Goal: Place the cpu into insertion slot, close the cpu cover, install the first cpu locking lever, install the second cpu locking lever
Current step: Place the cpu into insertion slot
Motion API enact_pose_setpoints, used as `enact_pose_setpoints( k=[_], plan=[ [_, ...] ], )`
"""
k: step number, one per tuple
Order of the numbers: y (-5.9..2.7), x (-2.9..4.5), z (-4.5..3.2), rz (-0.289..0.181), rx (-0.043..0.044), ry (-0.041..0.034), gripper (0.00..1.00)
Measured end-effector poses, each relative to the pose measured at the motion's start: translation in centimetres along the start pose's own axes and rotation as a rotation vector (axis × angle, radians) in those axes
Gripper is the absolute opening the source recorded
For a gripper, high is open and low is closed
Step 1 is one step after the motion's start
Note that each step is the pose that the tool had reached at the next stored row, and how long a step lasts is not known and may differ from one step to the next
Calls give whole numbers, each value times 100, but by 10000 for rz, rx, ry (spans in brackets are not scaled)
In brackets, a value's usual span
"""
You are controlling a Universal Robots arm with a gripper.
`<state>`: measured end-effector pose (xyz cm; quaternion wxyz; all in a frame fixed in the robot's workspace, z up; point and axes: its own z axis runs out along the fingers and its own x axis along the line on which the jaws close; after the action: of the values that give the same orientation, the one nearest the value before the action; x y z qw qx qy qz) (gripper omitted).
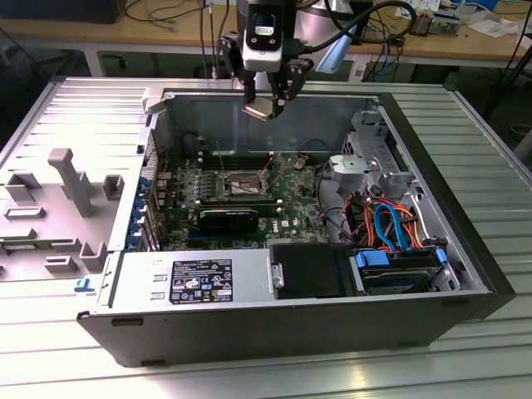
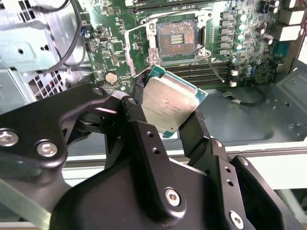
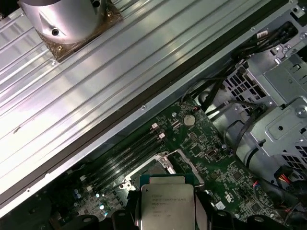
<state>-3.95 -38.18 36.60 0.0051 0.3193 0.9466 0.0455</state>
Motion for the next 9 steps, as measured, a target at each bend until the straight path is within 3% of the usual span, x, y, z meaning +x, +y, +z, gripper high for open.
enact_pose_setpoints(
  k=[9],
  plan=[
    [0,0,1,79,-2,-7,54]
  ],
)
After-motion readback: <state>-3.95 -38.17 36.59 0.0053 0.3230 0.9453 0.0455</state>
